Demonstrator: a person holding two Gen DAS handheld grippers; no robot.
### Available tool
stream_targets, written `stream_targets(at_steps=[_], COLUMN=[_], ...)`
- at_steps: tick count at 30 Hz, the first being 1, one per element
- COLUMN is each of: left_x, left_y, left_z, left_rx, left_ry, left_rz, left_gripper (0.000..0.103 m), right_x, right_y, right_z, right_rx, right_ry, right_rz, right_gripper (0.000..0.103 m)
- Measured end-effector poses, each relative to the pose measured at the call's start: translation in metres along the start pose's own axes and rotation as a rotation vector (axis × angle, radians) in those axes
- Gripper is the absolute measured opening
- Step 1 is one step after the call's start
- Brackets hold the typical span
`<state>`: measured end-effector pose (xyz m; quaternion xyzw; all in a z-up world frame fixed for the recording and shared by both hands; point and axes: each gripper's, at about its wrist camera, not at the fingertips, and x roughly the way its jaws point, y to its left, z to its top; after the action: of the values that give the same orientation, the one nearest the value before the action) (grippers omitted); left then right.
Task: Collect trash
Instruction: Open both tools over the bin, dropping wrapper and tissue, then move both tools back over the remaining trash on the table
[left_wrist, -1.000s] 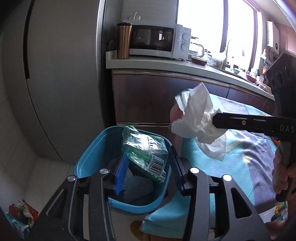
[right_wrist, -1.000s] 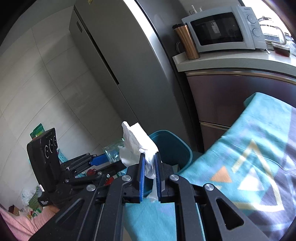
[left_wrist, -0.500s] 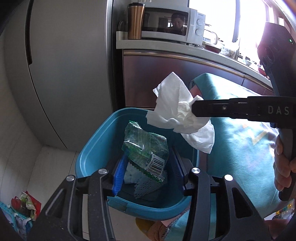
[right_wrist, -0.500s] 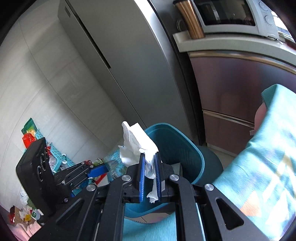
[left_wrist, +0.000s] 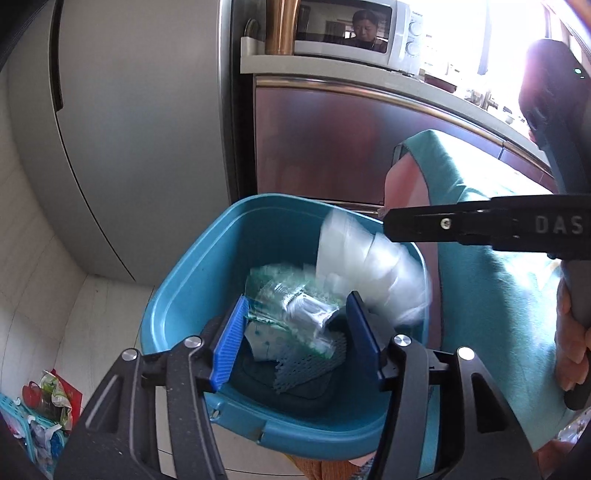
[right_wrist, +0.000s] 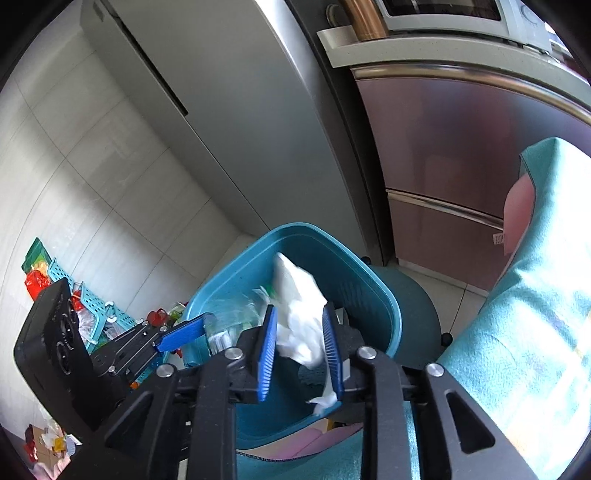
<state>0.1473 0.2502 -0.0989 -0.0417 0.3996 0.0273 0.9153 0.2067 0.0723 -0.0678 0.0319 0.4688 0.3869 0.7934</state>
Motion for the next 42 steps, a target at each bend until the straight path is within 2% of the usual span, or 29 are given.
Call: stream_targets(at_steps=[7, 15, 23, 27, 31, 37, 41, 42], left_x=[0.008, -0.001, -0.051, -0.078, -0.098, -0.112, -0.112, -0.112], left_y=[0.000, -0.003, -0.035, -0.067, -0.106, -0.180, -0.234, -0.245], left_z=[-0.003, 0.000, 0.002, -0.002, -0.009, -0.028, -0.044, -0.048], left_rx=[-0.017, -0.018, 0.019, 0.071, 0.133, 0.237, 0.289, 0.299], left_ry=[0.008, -0.016, -0.141, -0.191, -0.210, -0.174, -0.101, -0.083], left_rz=[0.007, 0.007, -0.078, -0.159, -0.275, -0.476, -0.621, -0.649], left_gripper=[0.058, 0.060, 0.064, 0.065, 0.067, 0.068, 0.069, 0.069], right_x=[-0.017, -0.069, -0.139, -0.176, -0.210, -0.263, -0.303, -0.311], right_y=[-0.003, 0.002, -0.003, -0.012, -0.031, -0.076, -0.106, -0.113], right_z=[-0.005, -0.023, -0.057, -0.082, -0.114, -0.173, -0.213, -0.223], right_rx=[0.003, -0.034, -0.062, -0.058, -0.026, 0.116, 0.234, 0.263], right_ry=[-0.032, -0.109, -0.231, -0.287, -0.335, -0.392, -0.444, -0.455], right_rz=[0.007, 0.026, 0.015, -0.022, -0.090, -0.241, -0.348, -0.376], right_gripper=[0.025, 0.026, 0.034, 0.036, 0.038, 0.039, 0.040, 0.043])
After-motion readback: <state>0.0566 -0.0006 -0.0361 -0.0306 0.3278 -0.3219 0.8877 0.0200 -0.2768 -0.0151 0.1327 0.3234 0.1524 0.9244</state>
